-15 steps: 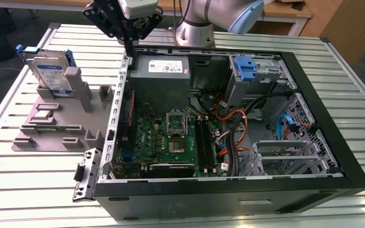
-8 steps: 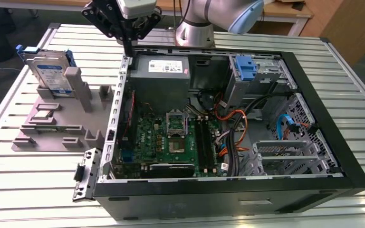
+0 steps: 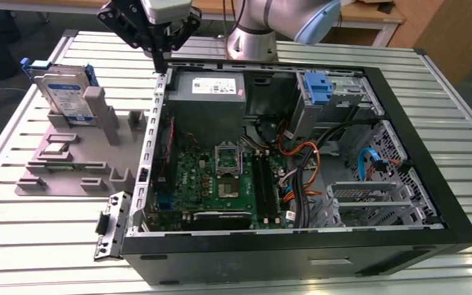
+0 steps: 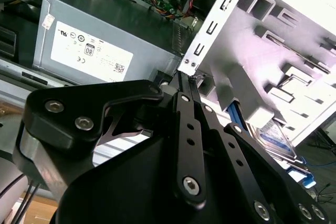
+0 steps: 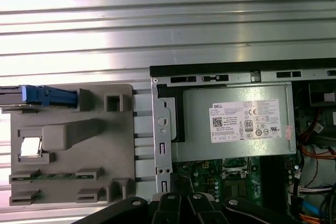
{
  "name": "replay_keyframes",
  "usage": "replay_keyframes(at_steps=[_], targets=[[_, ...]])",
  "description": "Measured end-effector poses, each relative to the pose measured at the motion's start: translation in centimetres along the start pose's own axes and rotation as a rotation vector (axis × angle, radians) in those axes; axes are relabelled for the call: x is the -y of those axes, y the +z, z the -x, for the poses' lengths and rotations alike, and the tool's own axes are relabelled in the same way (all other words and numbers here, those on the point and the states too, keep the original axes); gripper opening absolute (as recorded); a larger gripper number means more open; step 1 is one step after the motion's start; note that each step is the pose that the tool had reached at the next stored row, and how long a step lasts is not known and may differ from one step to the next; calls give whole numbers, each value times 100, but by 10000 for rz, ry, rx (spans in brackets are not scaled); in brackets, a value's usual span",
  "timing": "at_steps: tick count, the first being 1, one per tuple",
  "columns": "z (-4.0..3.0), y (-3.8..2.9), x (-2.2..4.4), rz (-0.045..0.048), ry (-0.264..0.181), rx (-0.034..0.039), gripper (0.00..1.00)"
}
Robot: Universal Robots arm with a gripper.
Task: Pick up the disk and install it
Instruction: 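Reach for the disk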
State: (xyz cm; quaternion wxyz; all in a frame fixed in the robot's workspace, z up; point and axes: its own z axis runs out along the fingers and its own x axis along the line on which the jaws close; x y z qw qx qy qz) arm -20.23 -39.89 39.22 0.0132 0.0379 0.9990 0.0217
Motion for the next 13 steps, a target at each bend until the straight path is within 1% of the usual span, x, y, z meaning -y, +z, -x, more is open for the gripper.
replay_keyframes(at_steps=[13], targets=[[-151,-4,12,1,-1,0,11]])
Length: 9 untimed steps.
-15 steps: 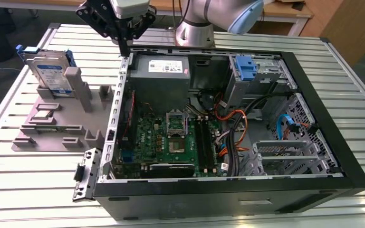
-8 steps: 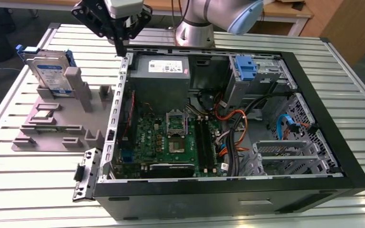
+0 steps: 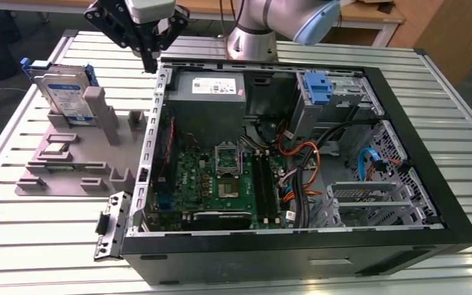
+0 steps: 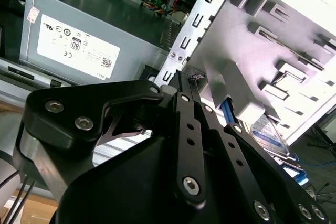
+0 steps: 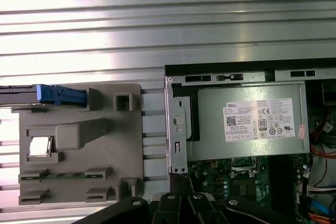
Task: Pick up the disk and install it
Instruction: 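Reach for the disk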
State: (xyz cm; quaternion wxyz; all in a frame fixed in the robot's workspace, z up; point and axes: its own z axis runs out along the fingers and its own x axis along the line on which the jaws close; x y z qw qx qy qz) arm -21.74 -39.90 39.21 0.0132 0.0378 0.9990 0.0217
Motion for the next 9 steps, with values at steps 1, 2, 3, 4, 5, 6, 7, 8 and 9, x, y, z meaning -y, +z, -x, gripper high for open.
replay_keyframes(at_steps=[1,2,3,4,5,6,7,8,9], targets=[[-8,0,0,0,0,0,11],[-16,-1,1,0,0,0,11],[-24,-1,2,0,0,0,11],[-35,-1,2,0,1,0,11],[-44,-1,3,0,1,0,11],[-53,-1,4,0,1,0,11],[-60,-1,4,1,1,0,11],[-67,-2,5,0,1,0,11],[-71,-2,5,0,1,0,11]])
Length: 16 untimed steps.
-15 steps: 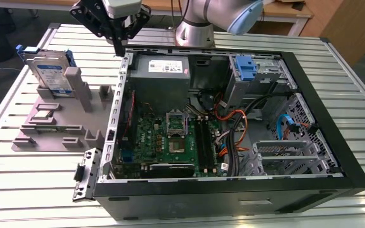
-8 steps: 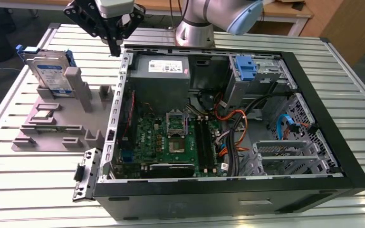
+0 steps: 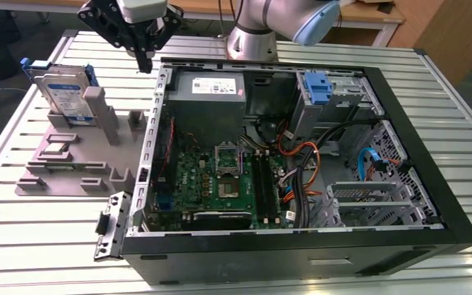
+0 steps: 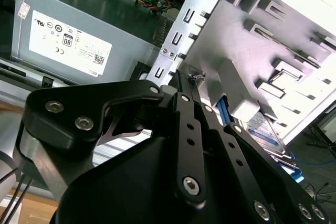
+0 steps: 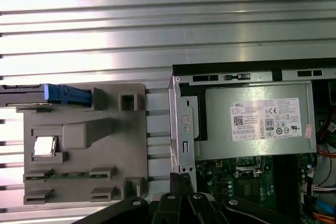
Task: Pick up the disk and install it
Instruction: 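Reach for the disk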
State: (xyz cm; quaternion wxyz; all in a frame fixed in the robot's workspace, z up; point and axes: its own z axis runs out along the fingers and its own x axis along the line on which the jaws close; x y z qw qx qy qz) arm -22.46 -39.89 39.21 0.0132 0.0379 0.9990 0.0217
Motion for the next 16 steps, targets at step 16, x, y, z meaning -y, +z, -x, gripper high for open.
replay_keyframes(at_steps=[16], targets=[[-102,-2,8,0,0,0,11]])
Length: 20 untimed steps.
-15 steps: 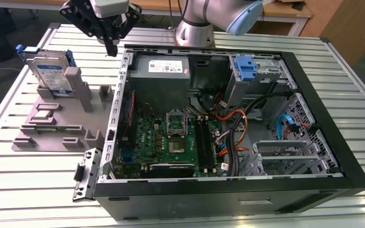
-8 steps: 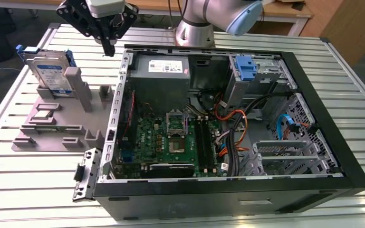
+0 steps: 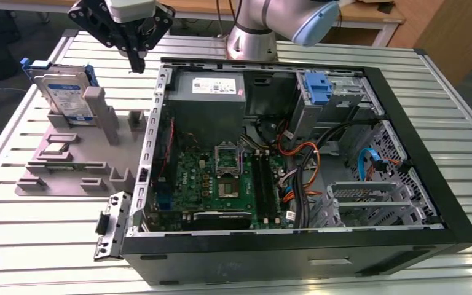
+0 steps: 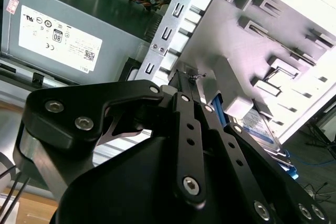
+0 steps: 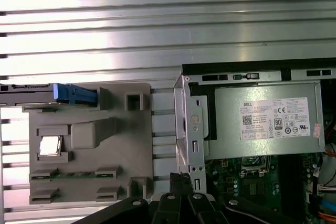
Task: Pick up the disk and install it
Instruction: 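Reach for the disk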
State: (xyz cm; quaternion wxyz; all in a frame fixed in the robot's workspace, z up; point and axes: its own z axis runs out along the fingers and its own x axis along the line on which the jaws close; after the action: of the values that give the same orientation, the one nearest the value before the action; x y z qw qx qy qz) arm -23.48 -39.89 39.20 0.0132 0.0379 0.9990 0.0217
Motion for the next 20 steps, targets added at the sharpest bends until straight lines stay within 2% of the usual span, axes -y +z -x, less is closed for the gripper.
replay_keyframes(at_steps=[20], targets=[[-104,-2,8,0,0,0,11]])
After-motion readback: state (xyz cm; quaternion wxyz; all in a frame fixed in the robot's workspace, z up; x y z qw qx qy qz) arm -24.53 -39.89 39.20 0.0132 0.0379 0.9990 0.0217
